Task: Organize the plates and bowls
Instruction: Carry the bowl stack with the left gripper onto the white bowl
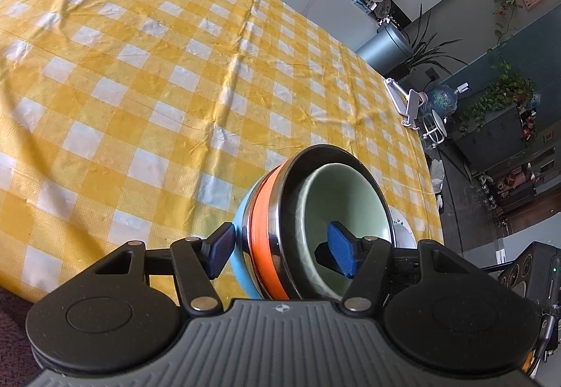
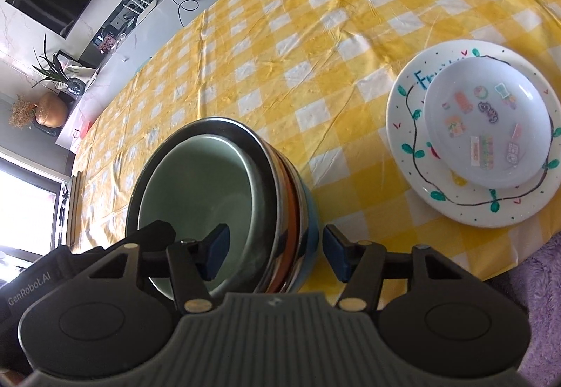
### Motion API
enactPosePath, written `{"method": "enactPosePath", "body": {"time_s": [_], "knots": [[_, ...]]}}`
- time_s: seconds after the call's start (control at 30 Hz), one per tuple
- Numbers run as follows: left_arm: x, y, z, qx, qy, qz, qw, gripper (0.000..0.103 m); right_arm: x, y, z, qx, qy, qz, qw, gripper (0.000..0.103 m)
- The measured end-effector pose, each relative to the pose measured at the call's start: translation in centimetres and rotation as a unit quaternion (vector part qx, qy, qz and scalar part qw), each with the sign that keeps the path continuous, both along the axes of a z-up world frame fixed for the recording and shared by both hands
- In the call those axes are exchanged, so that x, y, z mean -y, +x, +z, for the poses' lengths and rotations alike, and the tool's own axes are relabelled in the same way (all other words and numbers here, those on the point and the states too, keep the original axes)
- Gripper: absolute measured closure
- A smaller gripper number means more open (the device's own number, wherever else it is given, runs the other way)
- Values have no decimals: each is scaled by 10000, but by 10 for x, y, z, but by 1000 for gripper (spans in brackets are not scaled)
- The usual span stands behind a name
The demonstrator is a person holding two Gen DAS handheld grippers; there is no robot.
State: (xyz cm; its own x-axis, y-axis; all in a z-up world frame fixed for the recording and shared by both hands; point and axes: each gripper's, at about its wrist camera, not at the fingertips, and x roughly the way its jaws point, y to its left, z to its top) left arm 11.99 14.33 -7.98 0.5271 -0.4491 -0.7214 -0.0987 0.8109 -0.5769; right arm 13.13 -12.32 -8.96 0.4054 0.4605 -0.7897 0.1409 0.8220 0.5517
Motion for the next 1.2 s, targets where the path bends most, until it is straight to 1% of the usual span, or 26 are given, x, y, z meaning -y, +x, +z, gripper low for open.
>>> {"method": "enactPosePath", "body": {"time_s": [0.03,0.2,0.27,0.47,0.67,0.77,1.03,1.2], "knots": [[1,1,-1,-11,39,2,10000,33,1,1,-2,-35,76,-22,10000,44],[4,4,-5,-121,174,8,9998,43,5,3,-5,-97,206,-53,9997,49],[5,5,-9,-186,226,-9,9996,45,8,3,-7,-119,272,-64,9995,50],[11,5,-7,-188,375,-13,9991,46,11,3,-9,-154,344,-96,9992,52],[12,5,-6,-220,439,-13,9988,48,10,2,-6,-193,220,-132,9995,57],[13,4,-6,-212,513,-23,9985,50,7,2,-5,-161,85,-112,9998,60],[12,1,-5,-317,453,24,9985,51,6,1,0,-36,-54,-73,10000,63],[21,-2,6,-194,549,24,9983,51,14,0,5,65,-15,-89,9999,64]]}}
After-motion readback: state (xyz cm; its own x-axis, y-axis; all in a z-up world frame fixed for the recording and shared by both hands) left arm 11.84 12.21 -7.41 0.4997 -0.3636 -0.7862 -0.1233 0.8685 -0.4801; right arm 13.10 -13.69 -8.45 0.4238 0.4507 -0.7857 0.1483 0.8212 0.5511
